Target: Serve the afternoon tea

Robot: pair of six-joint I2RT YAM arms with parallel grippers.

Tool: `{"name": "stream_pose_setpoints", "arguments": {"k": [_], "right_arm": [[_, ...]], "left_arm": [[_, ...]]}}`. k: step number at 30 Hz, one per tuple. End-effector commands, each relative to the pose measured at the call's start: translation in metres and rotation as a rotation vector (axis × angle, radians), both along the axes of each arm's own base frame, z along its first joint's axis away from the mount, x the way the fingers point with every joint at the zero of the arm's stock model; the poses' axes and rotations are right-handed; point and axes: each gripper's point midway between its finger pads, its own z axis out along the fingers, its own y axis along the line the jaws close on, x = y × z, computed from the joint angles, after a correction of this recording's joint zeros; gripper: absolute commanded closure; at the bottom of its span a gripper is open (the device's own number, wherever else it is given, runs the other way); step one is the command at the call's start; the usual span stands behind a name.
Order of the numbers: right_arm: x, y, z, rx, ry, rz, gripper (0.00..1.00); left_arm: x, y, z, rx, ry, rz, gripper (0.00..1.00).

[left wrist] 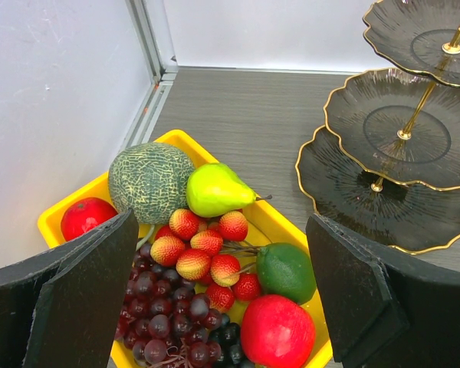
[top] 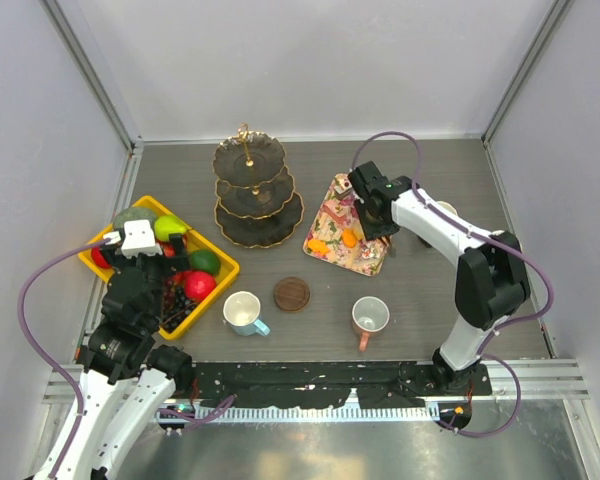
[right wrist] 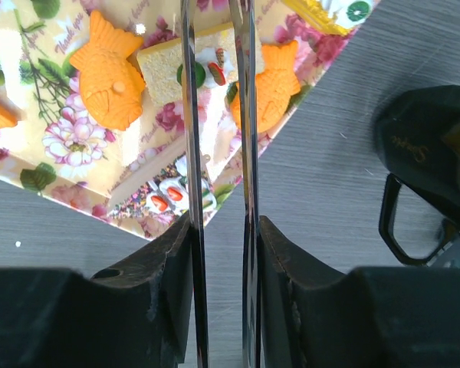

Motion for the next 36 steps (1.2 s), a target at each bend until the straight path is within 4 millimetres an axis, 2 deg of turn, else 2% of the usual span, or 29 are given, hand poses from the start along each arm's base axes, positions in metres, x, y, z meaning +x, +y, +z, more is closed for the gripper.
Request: {"name": "stream_pose_setpoints", "arguments": {"k": [1, 5, 10, 14, 17, 22, 30, 36], "right_arm": [[0.003, -0.005, 0.052, 0.023, -0.141, -0.017, 0.68], [-0.01, 0.003, 0.072, 0.027, -0.185, 0.042, 0.68], [-0.033, 0.036, 0.092, 0.049, -0.212, 0.179, 0.68], [-0.049, 0.068, 0.097, 0.089, -0.207, 0.27, 0.68], [-0.062, 0.093, 0.095, 0.122, -0.181, 0.338, 0.68], [-0.072, 0.121, 0.087, 0.156, -0.144, 0.406, 0.68], [-0.077, 0.166, 0.075, 0.196, -0.108, 0.484, 0.68], [-0.067, 0.193, 0.068, 0.243, -0.14, 0.509, 0.68]], "left_arm": [[0.001, 0.001, 0.014, -0.029, -0.061, 0.005, 0.01], [0.001, 0.001, 0.015, -0.029, -0.064, 0.008, 0.01], [0.0, 0.002, 0.015, -0.028, -0.065, 0.013, 0.01], [0.001, 0.003, 0.014, -0.024, -0.063, 0.019, 0.01], [0.001, 0.003, 0.014, -0.025, -0.064, 0.019, 0.01], [0.001, 0.003, 0.013, -0.025, -0.062, 0.02, 0.01], [0.002, 0.002, 0.012, -0.023, -0.057, 0.014, 0.01], [0.002, 0.001, 0.014, -0.028, -0.061, 0.01, 0.01]]}}
